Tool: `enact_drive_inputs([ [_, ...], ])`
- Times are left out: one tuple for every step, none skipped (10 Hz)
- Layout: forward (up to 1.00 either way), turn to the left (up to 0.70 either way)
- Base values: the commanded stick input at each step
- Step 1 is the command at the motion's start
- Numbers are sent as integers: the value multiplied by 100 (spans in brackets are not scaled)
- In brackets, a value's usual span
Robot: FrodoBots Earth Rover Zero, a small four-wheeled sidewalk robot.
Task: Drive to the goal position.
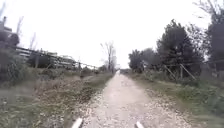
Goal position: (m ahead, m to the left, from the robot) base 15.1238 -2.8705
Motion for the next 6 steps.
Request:
enact_drive_inputs([
  [50, 0],
  [50, 0],
  [50, 0],
  [50, 0],
  [50, 0],
  [50, 0],
])
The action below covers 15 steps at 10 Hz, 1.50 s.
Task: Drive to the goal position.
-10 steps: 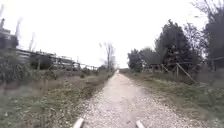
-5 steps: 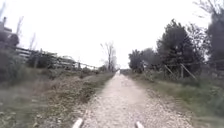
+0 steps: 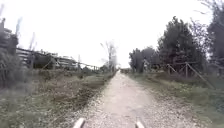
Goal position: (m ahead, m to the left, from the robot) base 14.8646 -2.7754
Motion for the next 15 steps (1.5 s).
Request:
enact_drive_inputs([
  [50, 0],
  [50, 0],
  [50, 0],
  [50, -1],
  [50, -5],
  [50, -32],
  [50, -23],
  [50, 0],
  [50, 0],
  [50, 0],
  [50, 0],
  [50, 0],
  [50, 0],
  [50, 0],
  [50, 0],
])
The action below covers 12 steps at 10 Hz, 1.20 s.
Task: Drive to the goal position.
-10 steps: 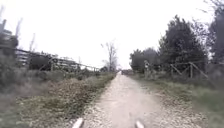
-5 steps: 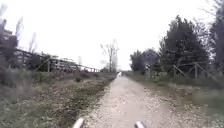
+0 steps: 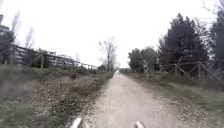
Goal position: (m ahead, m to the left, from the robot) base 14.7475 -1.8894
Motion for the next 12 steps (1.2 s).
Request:
enact_drive_inputs([
  [50, 0],
  [50, 0],
  [50, 0],
  [50, 0],
  [50, -23],
  [50, -47],
  [50, -48],
  [50, -22],
  [50, 0],
  [50, 0],
  [50, 0],
  [50, 0],
])
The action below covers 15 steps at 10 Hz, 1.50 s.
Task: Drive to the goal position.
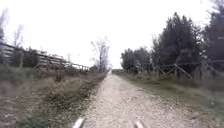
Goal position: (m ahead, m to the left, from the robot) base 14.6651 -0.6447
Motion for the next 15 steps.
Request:
enact_drive_inputs([
  [50, 0],
  [50, 0],
  [50, 0],
  [50, 0],
  [50, 0],
  [50, 0],
  [50, 0],
  [50, 0],
  [50, 0],
  [50, 0],
  [50, 0],
  [50, 0],
  [50, 0],
  [50, 0],
  [50, 0],
])
